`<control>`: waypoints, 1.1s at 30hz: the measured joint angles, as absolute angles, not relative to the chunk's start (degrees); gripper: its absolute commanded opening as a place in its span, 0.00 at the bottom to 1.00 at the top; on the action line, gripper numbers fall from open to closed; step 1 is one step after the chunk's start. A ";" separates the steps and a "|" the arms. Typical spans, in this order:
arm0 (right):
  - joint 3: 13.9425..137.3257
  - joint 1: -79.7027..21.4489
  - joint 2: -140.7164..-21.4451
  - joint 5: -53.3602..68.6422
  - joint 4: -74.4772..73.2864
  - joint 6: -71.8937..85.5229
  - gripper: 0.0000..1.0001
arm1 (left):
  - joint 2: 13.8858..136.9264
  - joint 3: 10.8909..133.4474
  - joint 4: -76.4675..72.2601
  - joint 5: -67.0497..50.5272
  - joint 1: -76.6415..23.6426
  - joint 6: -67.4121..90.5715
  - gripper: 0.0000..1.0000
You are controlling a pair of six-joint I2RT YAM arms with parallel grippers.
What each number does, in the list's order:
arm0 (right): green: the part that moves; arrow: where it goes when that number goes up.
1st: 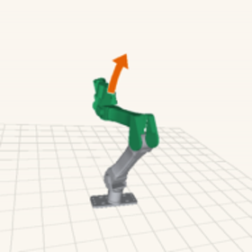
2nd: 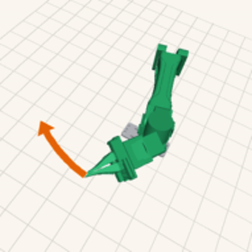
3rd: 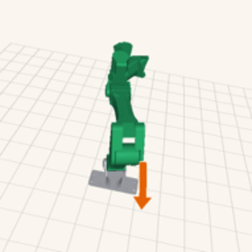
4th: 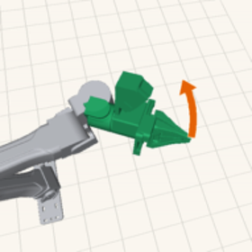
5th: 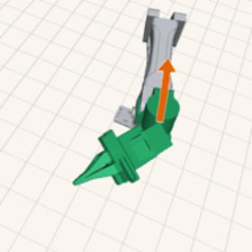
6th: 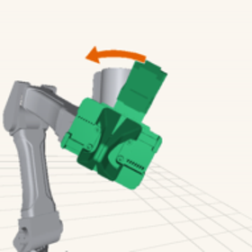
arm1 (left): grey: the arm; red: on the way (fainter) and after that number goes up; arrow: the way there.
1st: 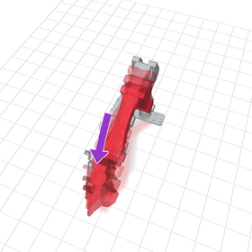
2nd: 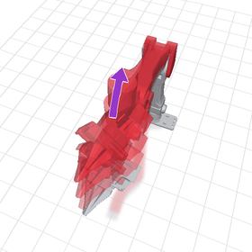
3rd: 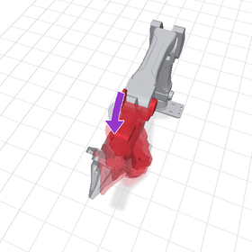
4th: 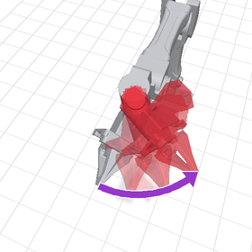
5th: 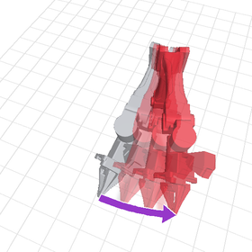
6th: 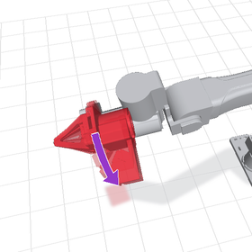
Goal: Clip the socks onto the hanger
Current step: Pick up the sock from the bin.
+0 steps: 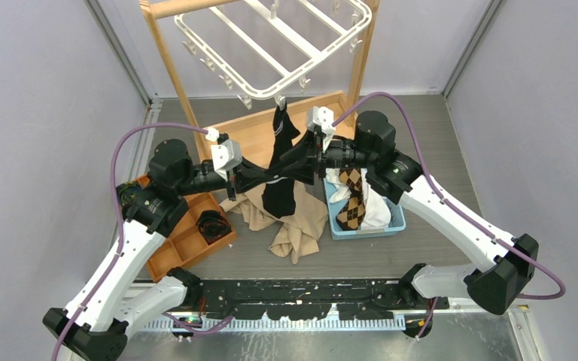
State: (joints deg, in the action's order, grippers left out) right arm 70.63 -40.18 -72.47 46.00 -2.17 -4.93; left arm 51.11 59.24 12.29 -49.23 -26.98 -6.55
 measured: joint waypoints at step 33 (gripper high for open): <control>70.30 -40.56 -72.90 47.44 10.28 7.92 0.01 | 43.07 37.34 -33.80 -32.34 -26.98 20.67 0.56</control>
State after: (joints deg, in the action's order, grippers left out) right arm 70.30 -40.56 -72.90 47.44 10.28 7.92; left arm 43.07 37.34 -33.80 -32.34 -26.98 20.67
